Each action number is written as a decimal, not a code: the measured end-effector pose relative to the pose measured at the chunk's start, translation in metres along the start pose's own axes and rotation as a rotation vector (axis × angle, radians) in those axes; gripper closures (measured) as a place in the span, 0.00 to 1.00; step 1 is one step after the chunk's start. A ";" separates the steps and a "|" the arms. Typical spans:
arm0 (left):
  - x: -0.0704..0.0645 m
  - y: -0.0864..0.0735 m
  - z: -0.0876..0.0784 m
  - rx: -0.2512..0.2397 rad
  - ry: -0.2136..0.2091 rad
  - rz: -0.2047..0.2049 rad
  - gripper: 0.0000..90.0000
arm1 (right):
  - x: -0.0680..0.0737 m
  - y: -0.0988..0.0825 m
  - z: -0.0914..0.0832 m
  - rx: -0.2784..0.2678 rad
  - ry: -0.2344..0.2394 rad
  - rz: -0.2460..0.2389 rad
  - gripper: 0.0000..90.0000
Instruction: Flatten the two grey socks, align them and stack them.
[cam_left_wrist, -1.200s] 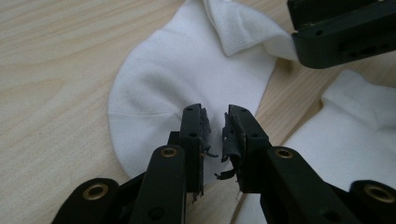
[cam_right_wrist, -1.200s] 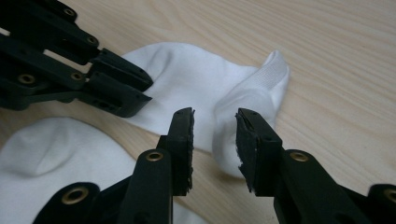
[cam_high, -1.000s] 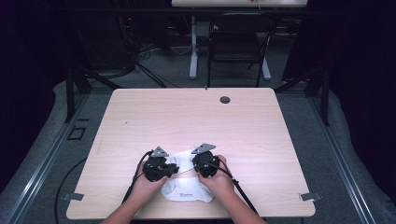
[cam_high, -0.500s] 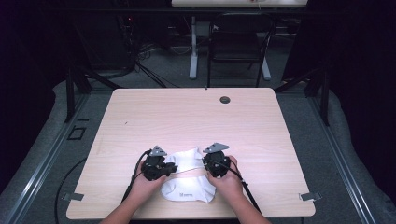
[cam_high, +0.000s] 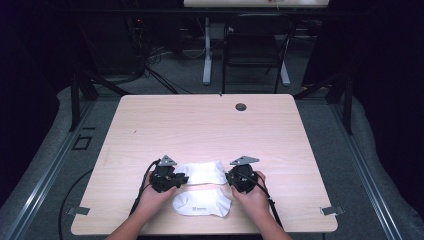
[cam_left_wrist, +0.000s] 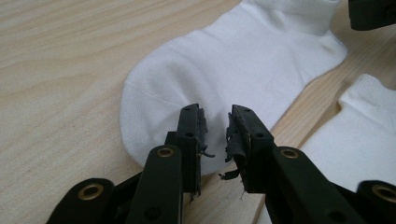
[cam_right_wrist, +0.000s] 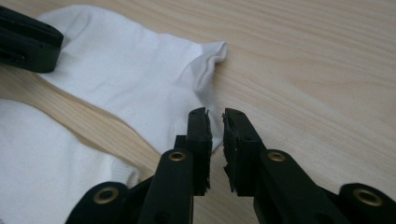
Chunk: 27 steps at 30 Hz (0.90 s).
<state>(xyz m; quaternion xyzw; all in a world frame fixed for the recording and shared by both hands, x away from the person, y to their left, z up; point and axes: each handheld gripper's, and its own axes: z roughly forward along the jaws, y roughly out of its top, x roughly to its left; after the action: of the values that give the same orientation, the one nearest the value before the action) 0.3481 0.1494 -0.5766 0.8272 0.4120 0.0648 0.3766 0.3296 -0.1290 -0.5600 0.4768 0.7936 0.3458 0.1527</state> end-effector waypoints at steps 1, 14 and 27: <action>0.000 0.000 0.000 -0.002 0.000 -0.001 0.82 | 0.001 0.002 -0.002 -0.023 0.010 0.004 0.87; 0.003 0.001 0.000 -0.009 0.001 -0.023 0.79 | 0.022 0.018 0.013 -0.027 0.070 -0.066 0.94; 0.005 0.001 0.000 -0.009 -0.002 -0.017 0.81 | 0.000 0.017 0.036 0.031 0.002 0.006 0.96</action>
<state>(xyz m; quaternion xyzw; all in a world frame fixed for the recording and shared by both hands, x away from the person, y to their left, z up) 0.3515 0.1524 -0.5772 0.8220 0.4183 0.0628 0.3812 0.3610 -0.1097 -0.5741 0.4810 0.7977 0.3343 0.1433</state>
